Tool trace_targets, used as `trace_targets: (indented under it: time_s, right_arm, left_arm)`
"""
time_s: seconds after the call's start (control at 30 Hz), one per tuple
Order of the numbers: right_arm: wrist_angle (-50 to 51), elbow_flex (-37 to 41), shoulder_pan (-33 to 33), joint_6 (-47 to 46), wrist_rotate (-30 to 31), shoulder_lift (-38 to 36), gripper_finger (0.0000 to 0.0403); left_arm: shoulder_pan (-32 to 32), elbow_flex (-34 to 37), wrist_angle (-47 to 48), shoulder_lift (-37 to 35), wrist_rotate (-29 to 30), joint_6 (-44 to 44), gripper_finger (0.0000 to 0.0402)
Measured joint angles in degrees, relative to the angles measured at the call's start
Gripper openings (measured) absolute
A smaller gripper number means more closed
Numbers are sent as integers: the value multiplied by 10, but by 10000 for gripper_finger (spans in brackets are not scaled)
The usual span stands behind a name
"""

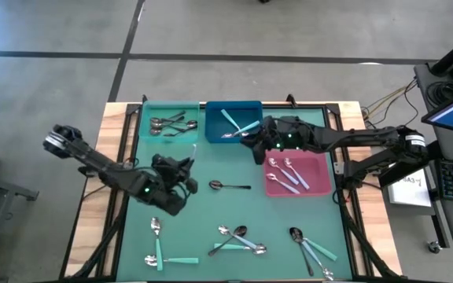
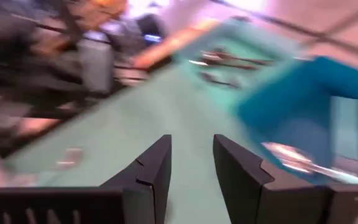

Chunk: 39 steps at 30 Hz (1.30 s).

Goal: Sort silverware by color (type)
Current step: Put the blue spoon into the red bin

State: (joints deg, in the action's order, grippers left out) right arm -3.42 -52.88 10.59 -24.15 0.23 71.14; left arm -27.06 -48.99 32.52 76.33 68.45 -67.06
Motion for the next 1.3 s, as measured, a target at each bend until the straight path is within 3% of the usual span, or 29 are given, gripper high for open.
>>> trace_targets:
  time_s: [0.1, 0.3, 0.47, 0.77, 1.1, 1.3]
  right_arm:
    - [-64, 0, -12, -29, -36, 18, 102]
    - [-129, -1, -23, -60, -41, 64, 104]
    - [-198, -1, -25, -92, -98, 100, 135]
    - [-226, -27, -25, -90, -101, 154, 173]
    - [-221, -98, -25, -57, -108, 214, 153]
    - [-163, -137, -25, -31, -111, 231, 94]
  left_arm:
    - [26, 0, -81, 21, -18, 72, 18]
    - [56, 0, -240, 56, -49, 236, 18]
    - [73, 0, -251, 58, -50, 241, 18]
    - [86, 0, -360, 64, -106, 313, 18]
    - [87, 0, -367, 64, -108, 323, 18]
    - [87, 0, -362, 64, -109, 329, 18]
